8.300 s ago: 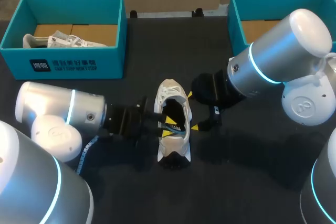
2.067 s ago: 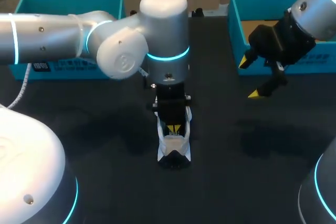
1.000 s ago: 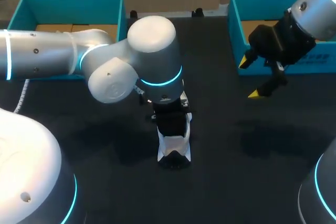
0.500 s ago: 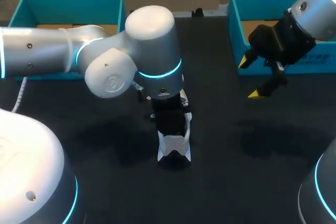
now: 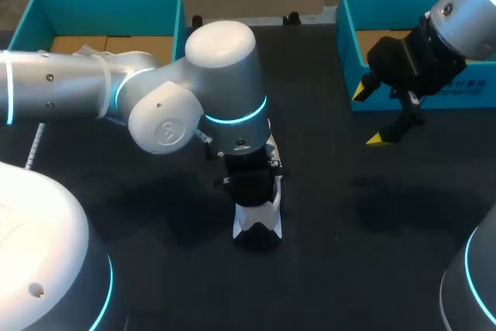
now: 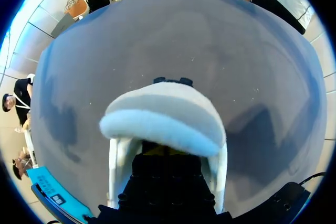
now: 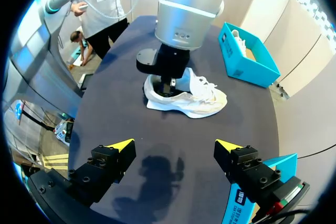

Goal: Take the shoe out of the shoebox, open the shoe tongue, remove and reinsert the insole, then place the shoe into the shoebox

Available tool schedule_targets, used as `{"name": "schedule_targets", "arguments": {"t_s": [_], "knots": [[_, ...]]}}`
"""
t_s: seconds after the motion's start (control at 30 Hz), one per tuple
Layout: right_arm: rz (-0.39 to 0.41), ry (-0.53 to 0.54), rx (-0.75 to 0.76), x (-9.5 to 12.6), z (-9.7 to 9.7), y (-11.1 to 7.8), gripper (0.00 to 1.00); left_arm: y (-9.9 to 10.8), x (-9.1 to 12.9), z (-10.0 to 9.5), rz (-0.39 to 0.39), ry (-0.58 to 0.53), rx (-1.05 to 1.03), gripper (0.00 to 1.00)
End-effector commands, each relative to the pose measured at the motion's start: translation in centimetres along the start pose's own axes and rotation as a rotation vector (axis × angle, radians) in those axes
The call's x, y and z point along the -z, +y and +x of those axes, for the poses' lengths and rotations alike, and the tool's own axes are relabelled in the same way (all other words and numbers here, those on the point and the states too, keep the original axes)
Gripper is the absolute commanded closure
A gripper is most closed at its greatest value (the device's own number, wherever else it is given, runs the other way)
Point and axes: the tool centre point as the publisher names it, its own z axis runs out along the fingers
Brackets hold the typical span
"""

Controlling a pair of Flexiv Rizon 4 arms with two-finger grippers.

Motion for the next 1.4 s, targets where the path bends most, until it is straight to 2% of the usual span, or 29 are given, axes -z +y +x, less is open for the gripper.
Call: {"name": "schedule_targets", "arguments": {"t_s": [0.03,0.2,0.43,0.63,0.8,1.17,1.4], "knots": [[0.003,0.000,-0.001,-0.1,0.0,0.0,0.00,-0.1,0.9,0.2,-0.003,-0.003,-0.002,1.00],[0.003,0.000,-0.001,-0.1,0.0,0.0,0.00,-0.5,1.0,-0.3,-0.008,-0.026,-0.014,1.00],[0.003,0.000,-0.001,-0.1,0.0,0.0,0.00,-0.5,-1.1,-0.3,0.008,-0.030,-0.008,1.00],[0.003,0.000,-0.001,-0.1,0.0,0.0,0.00,-0.6,-1.4,-0.3,0.016,-0.027,-0.010,1.00],[0.003,0.000,-0.001,-0.1,0.0,0.0,0.00,0.2,0.5,0.1,-0.036,-0.022,-0.017,1.00],[0.003,0.000,-0.001,-0.1,0.0,0.0,0.00,2.4,5.0,-0.1,-0.239,-0.027,-0.043,1.00],[0.003,0.000,-0.001,-0.1,0.0,0.0,0.00,3.7,6.6,-0.2,-0.333,-0.020,-0.060,1.00]]}}
